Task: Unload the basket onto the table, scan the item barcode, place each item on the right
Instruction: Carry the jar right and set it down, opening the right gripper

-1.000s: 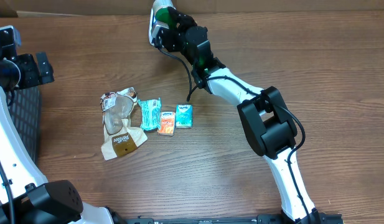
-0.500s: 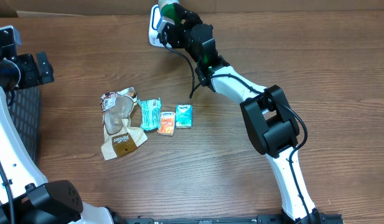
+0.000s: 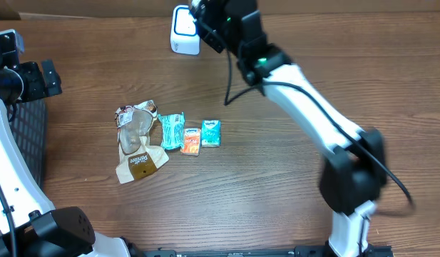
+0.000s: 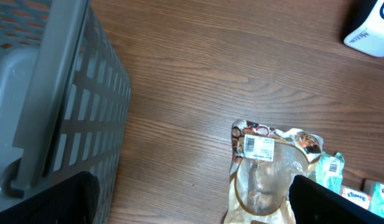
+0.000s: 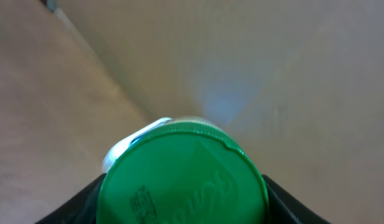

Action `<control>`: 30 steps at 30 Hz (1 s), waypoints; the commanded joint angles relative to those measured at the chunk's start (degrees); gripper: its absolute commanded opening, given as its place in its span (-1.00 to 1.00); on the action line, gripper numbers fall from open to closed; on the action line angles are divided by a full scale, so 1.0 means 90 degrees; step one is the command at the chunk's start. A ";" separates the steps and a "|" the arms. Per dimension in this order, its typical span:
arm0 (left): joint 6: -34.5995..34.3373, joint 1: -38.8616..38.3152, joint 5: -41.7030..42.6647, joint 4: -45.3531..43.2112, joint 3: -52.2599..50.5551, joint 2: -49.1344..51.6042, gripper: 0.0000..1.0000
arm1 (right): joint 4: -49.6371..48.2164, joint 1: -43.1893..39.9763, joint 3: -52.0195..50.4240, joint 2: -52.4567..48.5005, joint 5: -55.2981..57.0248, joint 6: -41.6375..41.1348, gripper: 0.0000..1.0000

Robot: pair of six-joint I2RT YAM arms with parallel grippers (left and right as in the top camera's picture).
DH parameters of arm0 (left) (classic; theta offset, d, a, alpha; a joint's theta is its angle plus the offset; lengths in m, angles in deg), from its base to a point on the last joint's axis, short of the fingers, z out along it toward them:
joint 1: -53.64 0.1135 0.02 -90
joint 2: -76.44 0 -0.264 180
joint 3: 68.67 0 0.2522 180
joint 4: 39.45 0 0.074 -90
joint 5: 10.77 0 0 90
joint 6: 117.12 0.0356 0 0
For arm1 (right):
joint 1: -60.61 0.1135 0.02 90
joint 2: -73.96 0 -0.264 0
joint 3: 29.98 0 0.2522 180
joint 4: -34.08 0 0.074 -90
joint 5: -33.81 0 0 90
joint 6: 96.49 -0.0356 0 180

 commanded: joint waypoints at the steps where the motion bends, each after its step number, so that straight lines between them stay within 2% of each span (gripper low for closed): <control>1: 0.0168 -0.0002 0.0007 -0.0005 0.0046 0.0022 0.99 | 0.1214 -0.0112 0.0158 0.0971 -0.0036 -0.1481 -0.38; 7: 0.0168 -0.0002 0.0007 -0.0005 0.0046 0.0022 0.99 | 0.4299 -0.0600 0.0155 0.1399 -0.0039 -0.2739 -0.17; 9: 0.0168 -0.0002 0.0007 -0.0005 0.0046 0.0022 0.99 | 0.5124 -0.0831 0.0046 0.1348 -0.0063 -0.3087 -0.17; 11: 0.0168 -0.0002 0.0007 -0.0005 0.0046 0.0022 0.99 | 0.5484 -0.1056 -0.0253 0.1314 -0.0223 -0.3162 -0.17; 15: 0.0168 -0.0002 0.0007 -0.0005 0.0046 0.0022 0.99 | 0.5192 -0.1571 -0.1292 0.1309 -0.0464 -0.3337 -0.19; 22: 0.0168 -0.0002 0.0007 -0.0005 0.0046 0.0022 1.00 | 0.3852 -0.2135 -0.2834 0.1309 -0.0437 -0.3517 -0.22; 30: 0.0168 -0.0002 0.0007 -0.0005 0.0046 0.0022 0.99 | 0.3687 -0.2176 -0.3162 0.1280 -0.0440 -0.3517 -0.20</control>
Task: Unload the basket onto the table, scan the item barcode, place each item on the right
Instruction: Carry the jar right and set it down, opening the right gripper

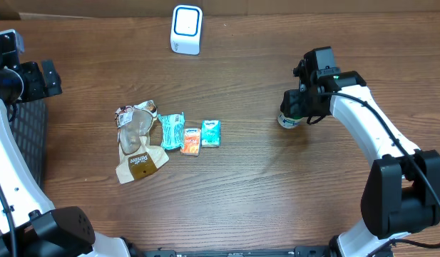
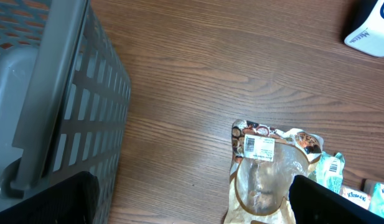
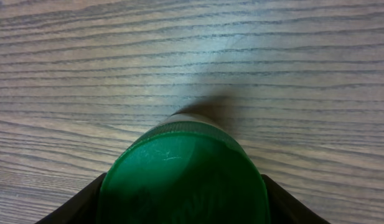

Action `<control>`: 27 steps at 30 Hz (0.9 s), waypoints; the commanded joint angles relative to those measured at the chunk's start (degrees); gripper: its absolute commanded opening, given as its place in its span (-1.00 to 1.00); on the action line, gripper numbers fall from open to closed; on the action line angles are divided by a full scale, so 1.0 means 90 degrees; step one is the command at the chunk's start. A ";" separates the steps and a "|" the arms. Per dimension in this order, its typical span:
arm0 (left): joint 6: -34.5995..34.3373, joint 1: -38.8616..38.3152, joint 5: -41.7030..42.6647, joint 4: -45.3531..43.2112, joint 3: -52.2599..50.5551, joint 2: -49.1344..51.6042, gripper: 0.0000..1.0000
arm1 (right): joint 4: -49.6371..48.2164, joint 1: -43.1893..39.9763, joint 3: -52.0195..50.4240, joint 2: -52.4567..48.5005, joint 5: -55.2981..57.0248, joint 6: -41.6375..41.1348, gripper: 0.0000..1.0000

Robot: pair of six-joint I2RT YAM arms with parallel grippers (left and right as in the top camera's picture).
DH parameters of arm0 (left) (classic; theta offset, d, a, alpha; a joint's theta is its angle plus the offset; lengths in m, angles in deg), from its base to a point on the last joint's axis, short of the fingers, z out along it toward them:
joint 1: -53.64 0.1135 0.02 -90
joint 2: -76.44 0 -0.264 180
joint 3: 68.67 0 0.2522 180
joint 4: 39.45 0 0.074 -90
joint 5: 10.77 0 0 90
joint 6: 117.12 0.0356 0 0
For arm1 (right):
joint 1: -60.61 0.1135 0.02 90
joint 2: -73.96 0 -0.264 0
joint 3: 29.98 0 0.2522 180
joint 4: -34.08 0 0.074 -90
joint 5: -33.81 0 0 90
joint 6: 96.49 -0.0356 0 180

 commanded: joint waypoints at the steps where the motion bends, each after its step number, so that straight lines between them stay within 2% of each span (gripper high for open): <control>1: 0.0168 -0.0002 0.0010 -0.0002 0.0051 0.0022 0.99 | -0.0022 -0.0005 0.0007 0.0056 -0.0083 -0.0068 -0.18; 6: 0.0168 -0.0002 0.0010 -0.0002 0.0049 0.0022 0.99 | 0.0129 -0.0005 0.0007 0.0056 -0.0087 -0.0070 -0.07; 8: 0.0168 -0.0002 0.0007 -0.0002 0.0051 0.0022 0.99 | 0.0194 -0.0005 0.0007 0.0056 -0.0087 -0.0068 0.05; 13: 0.0168 -0.0002 0.0010 -0.0002 0.0049 0.0022 0.99 | 0.0267 -0.0005 0.0007 0.0056 -0.0112 -0.0070 0.09; 15: 0.0168 -0.0002 0.0010 -0.0002 0.0049 0.0022 0.99 | 0.0274 -0.0005 0.0007 0.0056 -0.0172 -0.0068 0.36; 20: 0.0168 -0.0002 0.0010 -0.0002 0.0049 0.0022 0.99 | 0.0318 -0.0005 0.0007 0.0056 -0.0206 -0.0066 0.66; 23: 0.0168 -0.0002 0.0010 -0.0002 0.0049 0.0022 0.99 | 0.0311 -0.0005 0.0010 0.0056 -0.0209 -0.0068 1.00; 27: 0.0165 -0.0002 0.0010 -0.0002 0.0049 0.0022 0.99 | 0.0840 -0.0005 0.0559 0.0083 -0.0284 -0.0095 1.00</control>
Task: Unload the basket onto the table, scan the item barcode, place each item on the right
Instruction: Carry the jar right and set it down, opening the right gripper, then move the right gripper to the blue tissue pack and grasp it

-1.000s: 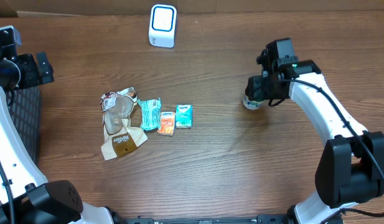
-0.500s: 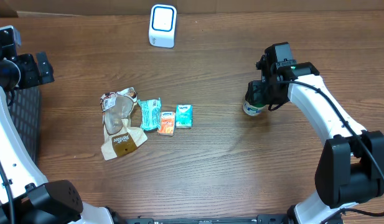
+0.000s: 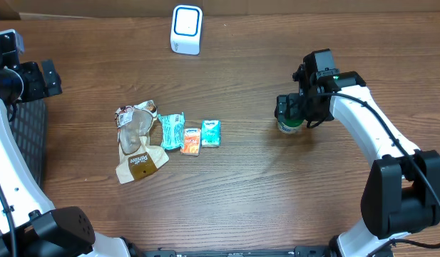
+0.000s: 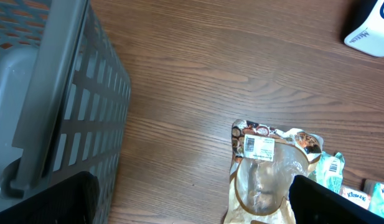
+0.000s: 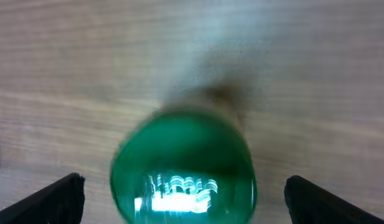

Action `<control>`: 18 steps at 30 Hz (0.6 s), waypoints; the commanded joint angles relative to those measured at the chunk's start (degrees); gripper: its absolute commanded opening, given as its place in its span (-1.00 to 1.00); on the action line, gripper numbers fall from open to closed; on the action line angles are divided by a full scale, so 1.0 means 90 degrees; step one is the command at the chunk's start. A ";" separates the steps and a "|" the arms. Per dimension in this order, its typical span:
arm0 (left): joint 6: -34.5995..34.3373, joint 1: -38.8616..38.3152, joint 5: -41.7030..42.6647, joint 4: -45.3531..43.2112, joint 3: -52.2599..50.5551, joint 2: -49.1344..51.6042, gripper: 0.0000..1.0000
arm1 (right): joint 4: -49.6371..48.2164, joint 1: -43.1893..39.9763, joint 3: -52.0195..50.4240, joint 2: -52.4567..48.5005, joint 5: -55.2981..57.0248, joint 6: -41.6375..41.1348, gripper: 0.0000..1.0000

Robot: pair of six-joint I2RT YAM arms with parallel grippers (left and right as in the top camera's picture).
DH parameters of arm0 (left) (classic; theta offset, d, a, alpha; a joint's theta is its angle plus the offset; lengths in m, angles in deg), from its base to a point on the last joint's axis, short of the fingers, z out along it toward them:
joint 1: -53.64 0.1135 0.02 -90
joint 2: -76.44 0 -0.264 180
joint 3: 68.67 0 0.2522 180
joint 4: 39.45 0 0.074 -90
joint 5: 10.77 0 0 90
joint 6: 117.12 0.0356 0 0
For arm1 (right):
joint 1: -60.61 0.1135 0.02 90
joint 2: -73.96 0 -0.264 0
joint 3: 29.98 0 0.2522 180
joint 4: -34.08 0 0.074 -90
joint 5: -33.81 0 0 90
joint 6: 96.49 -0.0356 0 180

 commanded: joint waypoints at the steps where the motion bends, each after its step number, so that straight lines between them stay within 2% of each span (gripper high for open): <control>1: 0.0168 -0.0002 0.0005 -0.0002 0.0046 0.0022 0.99 | 0.0520 -0.0007 0.0777 0.0095 -0.0214 -0.0034 1.00; 7: 0.0168 -0.0002 0.0005 -0.0002 0.0046 0.0022 0.99 | 0.1749 0.0005 0.2319 0.0119 -0.1523 -0.0158 1.00; 11: 0.0168 -0.0002 0.0007 -0.0002 0.0046 0.0022 0.99 | 0.1562 0.0138 0.2368 0.0092 -0.2688 -0.0238 1.00; 15: 0.0168 -0.0002 0.0007 -0.0002 0.0046 0.0022 0.99 | 0.1122 0.0600 0.2038 0.0027 -0.2790 -0.0287 0.97; 16: 0.0165 -0.0002 0.0007 -0.0002 0.0049 0.0022 0.99 | 0.0974 0.0743 0.1919 0.0017 -0.2781 -0.0369 0.87; 18: 0.0168 -0.0002 0.0007 -0.0002 0.0049 0.0022 0.99 | 0.0549 0.1122 0.1593 -0.0022 -0.2769 -0.0648 0.44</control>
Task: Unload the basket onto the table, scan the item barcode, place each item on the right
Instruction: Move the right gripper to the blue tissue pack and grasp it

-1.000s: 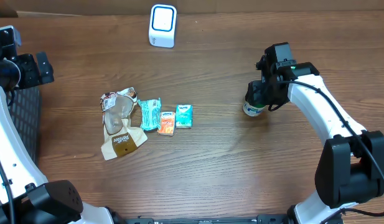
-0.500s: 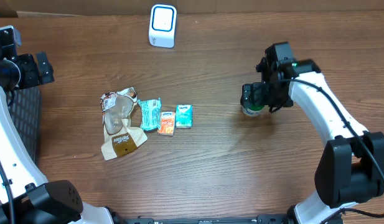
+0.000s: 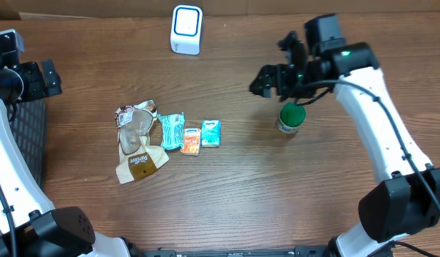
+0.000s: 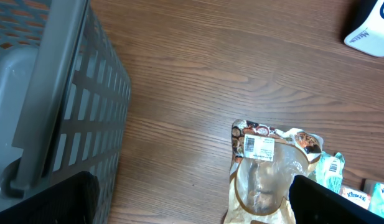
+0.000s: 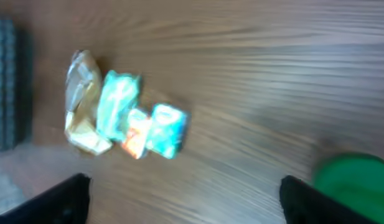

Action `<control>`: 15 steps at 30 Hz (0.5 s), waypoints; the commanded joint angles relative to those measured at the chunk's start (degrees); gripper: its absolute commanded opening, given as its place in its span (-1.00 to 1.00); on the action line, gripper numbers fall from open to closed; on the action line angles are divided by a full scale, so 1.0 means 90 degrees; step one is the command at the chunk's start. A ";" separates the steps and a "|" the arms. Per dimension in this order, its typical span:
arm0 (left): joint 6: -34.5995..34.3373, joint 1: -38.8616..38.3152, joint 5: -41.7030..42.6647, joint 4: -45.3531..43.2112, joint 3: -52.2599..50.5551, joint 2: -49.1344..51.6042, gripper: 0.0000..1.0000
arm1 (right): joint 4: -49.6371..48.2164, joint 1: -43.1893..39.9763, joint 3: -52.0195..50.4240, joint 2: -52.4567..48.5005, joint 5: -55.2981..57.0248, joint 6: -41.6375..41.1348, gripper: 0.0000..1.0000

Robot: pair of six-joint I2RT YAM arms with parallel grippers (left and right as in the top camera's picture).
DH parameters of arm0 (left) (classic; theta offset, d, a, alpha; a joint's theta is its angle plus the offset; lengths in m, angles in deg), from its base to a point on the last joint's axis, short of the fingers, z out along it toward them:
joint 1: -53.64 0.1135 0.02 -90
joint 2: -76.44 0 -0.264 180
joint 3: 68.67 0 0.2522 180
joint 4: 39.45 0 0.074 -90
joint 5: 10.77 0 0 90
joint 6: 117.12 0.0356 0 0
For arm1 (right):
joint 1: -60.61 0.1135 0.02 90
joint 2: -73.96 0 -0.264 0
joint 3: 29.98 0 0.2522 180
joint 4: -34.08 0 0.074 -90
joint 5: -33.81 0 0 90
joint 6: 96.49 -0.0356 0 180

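Note:
A small bottle with a green lid (image 3: 292,118) stands upright on the wood table, right of the middle; its lid (image 5: 356,179) shows blurred at the right wrist view's lower right. My right gripper (image 3: 277,70) hovers open just behind and left of the bottle, with nothing between its fingers (image 5: 182,190). The white scanner (image 3: 185,29) stands at the back edge, and its corner (image 4: 369,28) also shows in the left wrist view. My left gripper (image 3: 36,80) stays open and empty at the far left (image 4: 192,186).
A crumpled snack bag (image 3: 137,141), two teal packets (image 3: 171,130) and an orange packet (image 3: 190,140) lie in a row left of centre. A grey mesh basket (image 4: 48,93) sits at the table's left edge under the left arm.
My right gripper was open around the green-lidded bottle. It now sits higher and to the left, clear of the bottle. The bottle stands where it was, and the left arm is still.
My right gripper held the green-lidded bottle up by the scanner at the back. Then it was still shut on the bottle, down on the table at the right. Then the jaws stood open around it, and now the gripper is clear of it.

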 commanded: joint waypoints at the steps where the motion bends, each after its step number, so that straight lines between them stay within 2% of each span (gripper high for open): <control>1: 0.0168 -0.0002 0.0010 -0.0005 0.0049 0.0022 0.99 | -0.0495 0.0644 -0.0544 -0.0090 -0.0284 -0.0500 0.16; 2: 0.0168 -0.0002 0.0007 -0.0005 0.0046 0.0022 0.99 | -0.0777 0.0809 -0.0733 -0.0092 -0.0143 -0.0896 -0.10; 3: 0.0168 -0.0002 0.0010 -0.0005 0.0046 0.0022 0.99 | -0.1083 0.0971 -0.0937 -0.0092 0.0007 -0.1270 -0.21; 7: 0.0165 -0.0002 0.0010 -0.0005 0.0049 0.0022 0.99 | -0.2307 0.1591 -0.1766 -0.0102 0.0483 -0.2249 -0.22; 15: 0.0168 -0.0002 0.0010 -0.0005 0.0046 0.0022 0.99 | -0.3502 0.2421 -0.2365 -0.0410 0.1146 -0.2535 -0.25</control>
